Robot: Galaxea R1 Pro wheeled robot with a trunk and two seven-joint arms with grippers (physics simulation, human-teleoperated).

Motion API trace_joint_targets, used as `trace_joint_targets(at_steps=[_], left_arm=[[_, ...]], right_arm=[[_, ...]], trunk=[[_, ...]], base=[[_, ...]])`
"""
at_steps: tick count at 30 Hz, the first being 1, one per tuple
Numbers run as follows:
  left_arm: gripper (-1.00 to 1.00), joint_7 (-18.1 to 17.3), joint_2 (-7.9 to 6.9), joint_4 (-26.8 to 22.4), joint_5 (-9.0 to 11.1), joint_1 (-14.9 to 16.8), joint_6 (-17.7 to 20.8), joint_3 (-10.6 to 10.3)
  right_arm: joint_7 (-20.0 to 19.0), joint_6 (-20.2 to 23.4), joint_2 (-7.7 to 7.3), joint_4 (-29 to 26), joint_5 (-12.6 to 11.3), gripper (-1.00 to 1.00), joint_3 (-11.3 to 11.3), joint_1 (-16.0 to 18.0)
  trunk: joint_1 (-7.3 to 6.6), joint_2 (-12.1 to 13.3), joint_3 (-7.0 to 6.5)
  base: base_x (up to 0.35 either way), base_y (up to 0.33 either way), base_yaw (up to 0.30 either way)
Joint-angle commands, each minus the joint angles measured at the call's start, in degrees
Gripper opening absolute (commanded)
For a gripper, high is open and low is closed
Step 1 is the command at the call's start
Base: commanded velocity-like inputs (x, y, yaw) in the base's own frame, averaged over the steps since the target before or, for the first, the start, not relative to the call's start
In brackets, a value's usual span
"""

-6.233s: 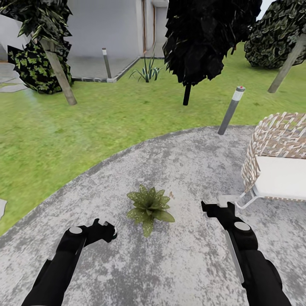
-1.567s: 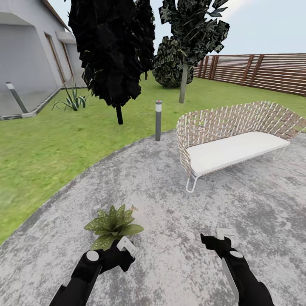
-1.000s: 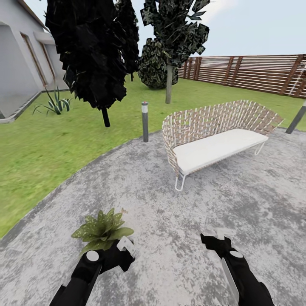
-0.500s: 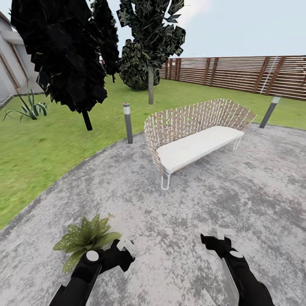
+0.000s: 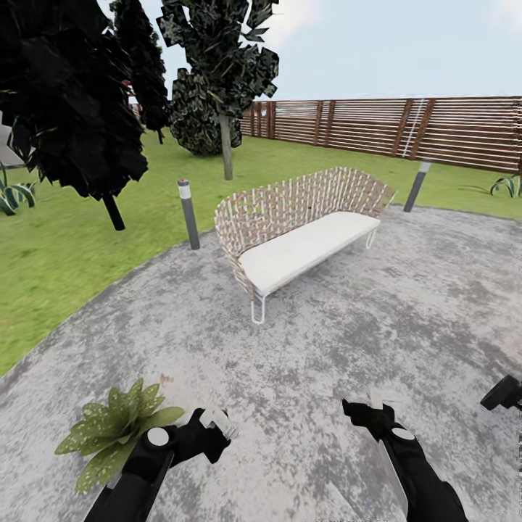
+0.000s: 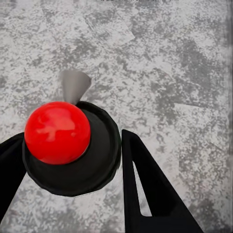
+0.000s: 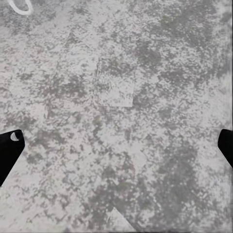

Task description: Pick up the pesticide atomizer in the garden and spray insectifuge to fully cover both potted plants in the garden.

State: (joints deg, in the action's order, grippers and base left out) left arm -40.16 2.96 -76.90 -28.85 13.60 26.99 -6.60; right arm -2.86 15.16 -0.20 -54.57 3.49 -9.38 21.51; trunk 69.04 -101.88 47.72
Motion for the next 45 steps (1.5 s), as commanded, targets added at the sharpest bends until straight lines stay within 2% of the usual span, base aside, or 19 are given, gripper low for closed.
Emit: trace_joint_targets(at_steps=[1,13,24,45], left_arm=[[-1.0,-0.4,0.02,-0.1,-0.3,0.0,0.3,0.0],[-1.0,-0.4,0.01,-0.1,-0.3,0.0,0.3,0.2],[-1.0,-0.3,0.02,-0.1,-0.3,0.0,0.3,0.3],[-1.0,-0.3,0.02,-0.1,-0.3,0.0,0.3,0.4]], right_arm=[[-0.3,0.3,0.02,-0.1,0.4,1.0,-0.1,0.0],[-0.3,0.3,0.02,-0.1,0.4,1.0,-0.1,0.0],[-0.3,0.3,0.08,-0.1,0.4,1.0,-0.1,0.0],[-0.3,0.3,0.02,-0.2,0.4,1.0,-0.1,0.0]], trunk=[[-0.01,0.0,0.03],[-0.01,0.0,-0.22],[-0.01,0.0,-0.3],[-0.01,0.0,-0.3]], base=[[0.0,0.0,-0.26],[0.071,0.0,-0.26],[0.337,0.0,-0.097],[0.345,0.0,-0.26]])
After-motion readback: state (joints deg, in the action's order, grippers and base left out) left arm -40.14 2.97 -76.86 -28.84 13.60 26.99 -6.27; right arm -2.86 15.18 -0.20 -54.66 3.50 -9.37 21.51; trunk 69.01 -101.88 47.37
